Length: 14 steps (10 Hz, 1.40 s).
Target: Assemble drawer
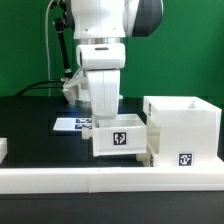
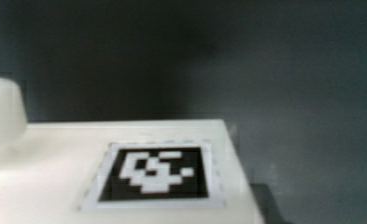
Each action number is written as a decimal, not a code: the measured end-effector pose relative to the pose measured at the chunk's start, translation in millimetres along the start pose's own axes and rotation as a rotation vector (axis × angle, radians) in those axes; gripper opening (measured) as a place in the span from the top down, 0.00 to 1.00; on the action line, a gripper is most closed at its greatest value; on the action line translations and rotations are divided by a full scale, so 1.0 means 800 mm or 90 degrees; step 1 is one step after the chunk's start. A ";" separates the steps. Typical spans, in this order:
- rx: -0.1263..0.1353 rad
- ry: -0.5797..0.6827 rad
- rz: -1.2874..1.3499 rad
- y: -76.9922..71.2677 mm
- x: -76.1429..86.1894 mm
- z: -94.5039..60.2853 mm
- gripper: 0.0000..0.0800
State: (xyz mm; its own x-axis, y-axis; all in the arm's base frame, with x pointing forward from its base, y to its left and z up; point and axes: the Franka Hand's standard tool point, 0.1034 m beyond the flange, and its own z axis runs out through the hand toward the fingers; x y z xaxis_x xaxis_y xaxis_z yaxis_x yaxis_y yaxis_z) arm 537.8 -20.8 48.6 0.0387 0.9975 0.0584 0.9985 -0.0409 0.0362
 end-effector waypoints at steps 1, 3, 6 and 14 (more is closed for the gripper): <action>0.001 0.000 0.000 0.000 -0.002 0.001 0.94; -0.002 -0.020 0.012 0.001 0.007 -0.003 0.94; 0.004 -0.061 0.001 0.002 0.010 -0.008 0.94; 0.000 -0.061 -0.002 0.006 0.013 -0.011 0.94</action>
Offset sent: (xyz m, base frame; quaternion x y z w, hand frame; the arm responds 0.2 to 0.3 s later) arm 0.0039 -0.0141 0.0077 0.0078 -0.2007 -0.0198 0.9794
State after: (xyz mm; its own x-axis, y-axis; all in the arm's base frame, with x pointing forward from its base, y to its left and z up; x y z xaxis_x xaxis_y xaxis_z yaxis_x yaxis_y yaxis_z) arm 543.0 -10.8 58.3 0.0392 0.9985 -0.0376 0.9986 -0.0379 0.0360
